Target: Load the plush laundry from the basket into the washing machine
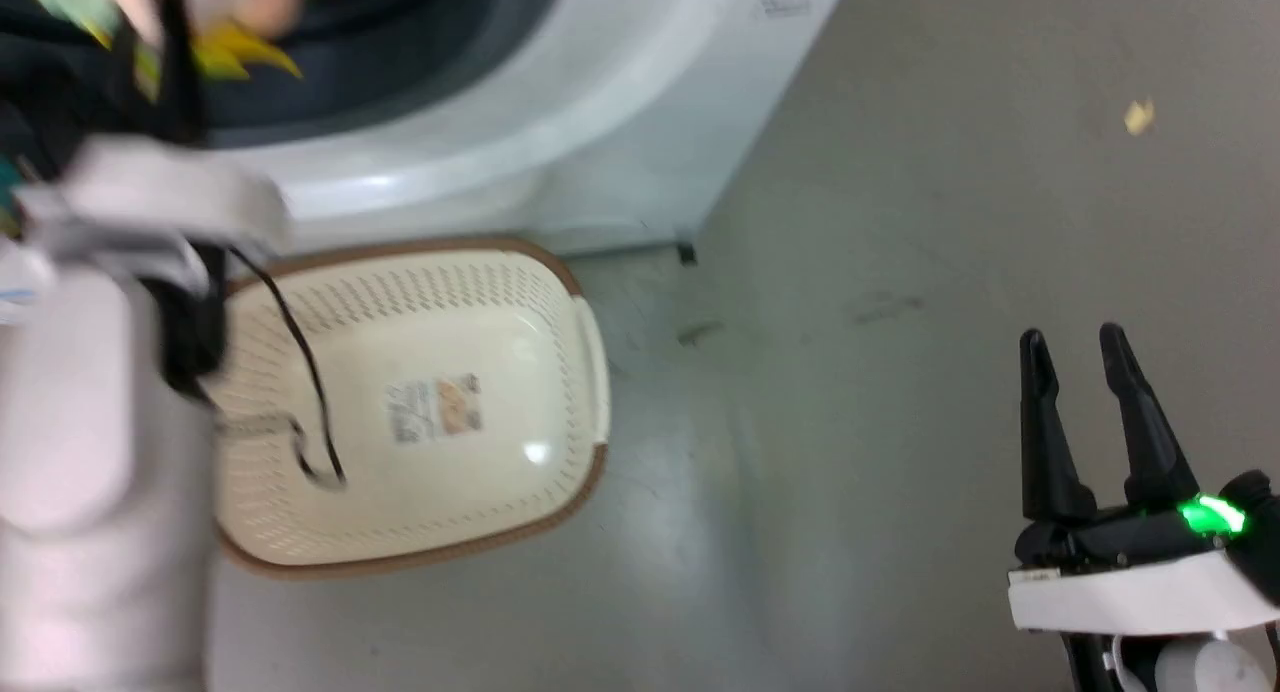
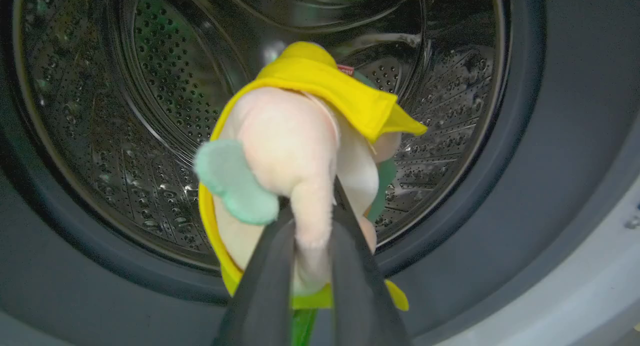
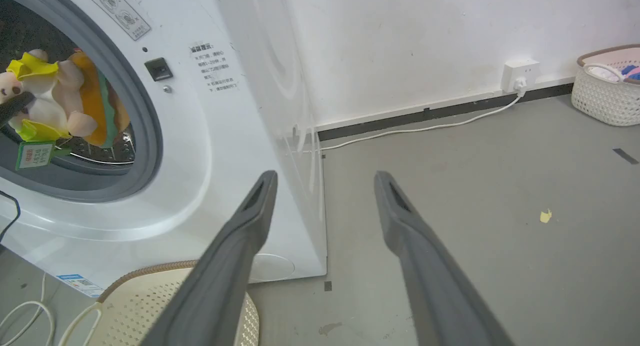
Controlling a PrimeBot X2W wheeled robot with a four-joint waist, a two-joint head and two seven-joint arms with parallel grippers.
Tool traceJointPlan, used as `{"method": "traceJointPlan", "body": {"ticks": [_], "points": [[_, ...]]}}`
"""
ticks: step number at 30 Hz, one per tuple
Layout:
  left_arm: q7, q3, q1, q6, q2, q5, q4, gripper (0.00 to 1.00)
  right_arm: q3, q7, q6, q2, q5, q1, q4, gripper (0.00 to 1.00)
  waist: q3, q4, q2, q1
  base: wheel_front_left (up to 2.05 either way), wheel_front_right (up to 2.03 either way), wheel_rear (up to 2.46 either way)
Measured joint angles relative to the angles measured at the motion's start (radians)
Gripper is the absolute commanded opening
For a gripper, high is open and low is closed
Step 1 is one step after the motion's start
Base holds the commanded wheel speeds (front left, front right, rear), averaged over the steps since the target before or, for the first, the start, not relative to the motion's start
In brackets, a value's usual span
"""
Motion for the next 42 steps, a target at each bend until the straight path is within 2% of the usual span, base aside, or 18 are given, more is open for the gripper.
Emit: {"method": "traceJointPlan", "body": {"ticks": [8,12,17,22,27,28,29,30,36,42], "points": [[0.167,0.001,-0.339,-0.011,0.183,0.070,0.169,0.00,0.015,0.000,0.000,0.000,0.056,-0.054,0.013,1.00,0.139,-0.084,0.0000,0.0000,0.00,0.00,0.00],[0.228,-0.030,-0.482,-0.019,0.240,0.113,0.258,0.00,0.025,0.000,0.000,0.000,0.079,-0.075,0.019,1.00,0.191,-0.120,0.0000,0.0000,0.00,0.00,0.00],[0.328,-0.086,-0.606,-0.036,0.263,0.158,0.383,0.00,0.035,0.000,0.000,0.000,0.092,-0.087,0.024,1.00,0.237,-0.149,0.0000,-0.0001,0.00,0.00,0.00],[0.435,-0.121,-0.658,-0.045,0.269,0.177,0.498,0.00,0.041,0.000,0.000,0.000,0.100,-0.103,0.025,1.00,0.260,-0.156,0.0000,-0.0002,0.00,0.00,0.00],[0.443,-0.132,-0.693,-0.045,0.267,0.178,0.545,0.00,0.039,0.000,0.000,0.000,0.099,-0.109,0.027,1.00,0.266,-0.150,0.0000,-0.0002,0.00,0.00,0.00],[0.432,-0.133,-0.693,-0.045,0.266,0.176,0.553,0.24,0.037,0.000,0.000,0.000,0.099,-0.112,0.028,1.00,0.264,-0.148,0.0000,-0.0002,0.00,0.00,0.00],[0.420,-0.134,-0.692,-0.045,0.264,0.173,0.562,0.82,0.036,0.000,0.000,0.000,0.099,-0.114,0.029,1.00,0.262,-0.146,0.0000,-0.0002,0.00,0.00,0.00],[0.407,-0.137,-0.692,-0.046,0.261,0.173,0.569,1.00,0.033,0.000,0.000,0.000,0.098,-0.117,0.029,1.00,0.259,-0.144,0.0000,-0.0002,0.00,0.00,0.00],[0.312,-0.146,-0.659,-0.053,0.234,0.148,0.619,1.00,0.016,0.000,0.000,0.000,0.072,-0.118,0.029,1.00,0.221,-0.121,0.0000,-0.0002,0.00,0.00,0.00],[0.174,-0.156,-0.535,-0.063,0.190,0.119,0.659,1.00,-0.004,0.000,0.000,0.000,0.024,-0.111,0.028,1.00,0.132,-0.094,0.0000,-0.0003,0.00,0.00,0.00]]}}
